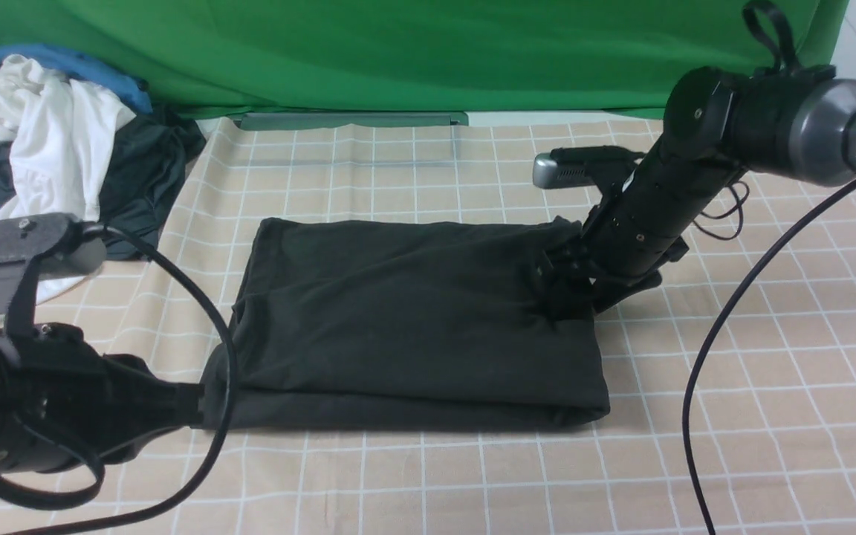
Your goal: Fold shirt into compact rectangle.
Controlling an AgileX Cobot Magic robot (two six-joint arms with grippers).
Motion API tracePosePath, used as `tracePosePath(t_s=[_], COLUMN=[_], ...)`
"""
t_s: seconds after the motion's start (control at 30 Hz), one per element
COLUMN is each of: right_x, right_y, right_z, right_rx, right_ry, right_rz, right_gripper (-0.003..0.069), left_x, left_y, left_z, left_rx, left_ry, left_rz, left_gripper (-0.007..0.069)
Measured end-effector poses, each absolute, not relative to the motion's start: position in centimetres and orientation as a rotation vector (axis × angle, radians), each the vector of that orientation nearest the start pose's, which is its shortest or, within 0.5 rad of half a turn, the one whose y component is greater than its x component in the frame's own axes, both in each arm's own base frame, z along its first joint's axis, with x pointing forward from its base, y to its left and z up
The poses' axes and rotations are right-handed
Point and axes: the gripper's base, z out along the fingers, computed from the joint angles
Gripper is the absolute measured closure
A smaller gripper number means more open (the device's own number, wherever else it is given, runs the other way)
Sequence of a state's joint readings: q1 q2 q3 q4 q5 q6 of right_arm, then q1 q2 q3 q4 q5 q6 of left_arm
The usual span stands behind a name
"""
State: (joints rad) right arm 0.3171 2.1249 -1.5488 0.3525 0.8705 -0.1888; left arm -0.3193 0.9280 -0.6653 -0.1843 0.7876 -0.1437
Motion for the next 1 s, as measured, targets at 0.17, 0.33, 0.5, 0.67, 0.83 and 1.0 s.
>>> tracePosePath(t_s=[0.17, 0.33, 0.5, 0.67, 0.83, 1.0], right_x=[40.6, 40.7, 41.1, 41.8, 41.8, 40.8], right_y=[15.9, 15.0, 11.8, 9.0, 8.8, 7.8], right_z=[16.1, 17.4, 18.9, 18.9, 19.0, 22.7], right_rx=[-0.492, -0.517, -0.471, -0.406, -0.408, -0.494], right_ry=[2.865, 2.864, 2.886, 2.895, 2.902, 2.946], right_rz=[0.459, 0.388, 0.286, 0.215, 0.202, 0.063], right_gripper=[0.0509, 0.05, 0.05, 0.05, 0.044, 0.0366], left_x=[15.0, 15.0, 14.9, 15.0, 15.2, 15.5], left_y=[-6.2, -6.2, -6.2, -6.3, -6.3, -6.2], left_z=[27.7, 27.7, 27.7, 27.8, 27.9, 28.1], left_rx=[0.102, 0.099, 0.099, 0.097, 0.092, 0.096], left_ry=[2.551, 2.552, 2.554, 2.544, 2.512, 2.474], left_rz=[-0.409, -0.412, -0.412, -0.413, -0.418, -0.407], left_gripper=[0.0606, 0.0606, 0.0606, 0.0606, 0.0606, 0.0606])
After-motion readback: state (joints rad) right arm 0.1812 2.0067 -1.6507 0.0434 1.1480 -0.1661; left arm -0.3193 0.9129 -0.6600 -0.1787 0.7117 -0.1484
